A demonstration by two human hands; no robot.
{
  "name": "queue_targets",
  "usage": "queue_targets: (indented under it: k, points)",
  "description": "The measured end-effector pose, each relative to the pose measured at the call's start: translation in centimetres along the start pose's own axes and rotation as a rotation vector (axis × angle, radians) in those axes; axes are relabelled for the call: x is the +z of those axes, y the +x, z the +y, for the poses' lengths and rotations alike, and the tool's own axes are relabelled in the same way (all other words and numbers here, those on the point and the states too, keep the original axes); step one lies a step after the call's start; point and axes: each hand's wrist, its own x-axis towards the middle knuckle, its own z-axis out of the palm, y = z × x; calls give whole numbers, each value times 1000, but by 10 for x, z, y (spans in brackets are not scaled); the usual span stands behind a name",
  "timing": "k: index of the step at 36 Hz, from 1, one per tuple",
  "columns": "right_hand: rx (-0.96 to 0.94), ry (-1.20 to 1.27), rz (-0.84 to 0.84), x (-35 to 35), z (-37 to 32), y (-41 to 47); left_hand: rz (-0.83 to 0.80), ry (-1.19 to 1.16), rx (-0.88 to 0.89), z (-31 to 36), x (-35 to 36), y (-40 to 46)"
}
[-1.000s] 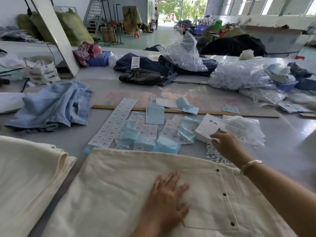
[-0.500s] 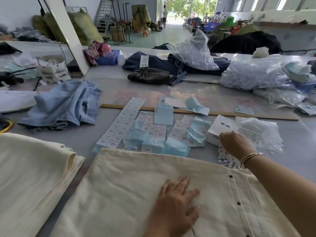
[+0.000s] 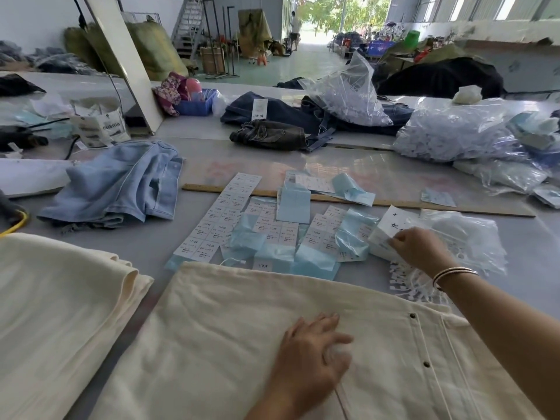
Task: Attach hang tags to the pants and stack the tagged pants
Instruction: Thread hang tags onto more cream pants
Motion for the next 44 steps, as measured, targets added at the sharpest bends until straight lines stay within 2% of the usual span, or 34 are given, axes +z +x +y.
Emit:
queue_targets:
  k: [2,4,6,9,11,13,14,16,18,20,22,26,30,35,39,42,44]
  points:
    - [-61,92,171,-11,-8,-11,24,-470,-212,7,-14,7]
    - [-223,123,342,-22,-26,-29,77,-897,-422,12,-33,18]
    - [-479,131,422,-28,-51,-54,77,-1103,-546,8,-47,34]
    - [-885,18,421,-22,-79,-100,15,-1178,-665,6,-66,52]
    - [-1145,-64,282,-16,-88,-124,42,-1114,-714,1,-68,62]
    - [-1308,-44,79,-10,-88,-132,138,-880,-688,-8,-68,70]
    - [-1322,47,-7,-9,-88,-130,192,-726,-643,-14,-67,73]
    - [-1149,325,-74,-5,-87,-116,256,-460,-516,-23,-67,79]
    - [-812,515,0,-1,-89,-92,215,-163,-404,-29,-67,84]
    - [-512,458,36,8,-91,-62,161,93,-320,-35,-64,85]
    - [-363,302,-26,21,-89,-36,169,227,-254,-42,-57,83]
    - [-377,-1,-160,48,-85,-6,300,342,-79,-52,-42,76]
    - [-336,-96,-167,60,-86,0,361,417,88,-53,-38,75]
    - [-354,-198,-90,71,-87,-4,247,382,118,-57,-36,77]
    - [-465,-287,-1,71,-88,-8,161,397,93,-57,-35,81]
    - [-420,-240,10,68,-90,-9,120,432,50,-59,-33,83]
    - [-341,-123,29,67,-92,-8,132,440,28,-59,-32,83]
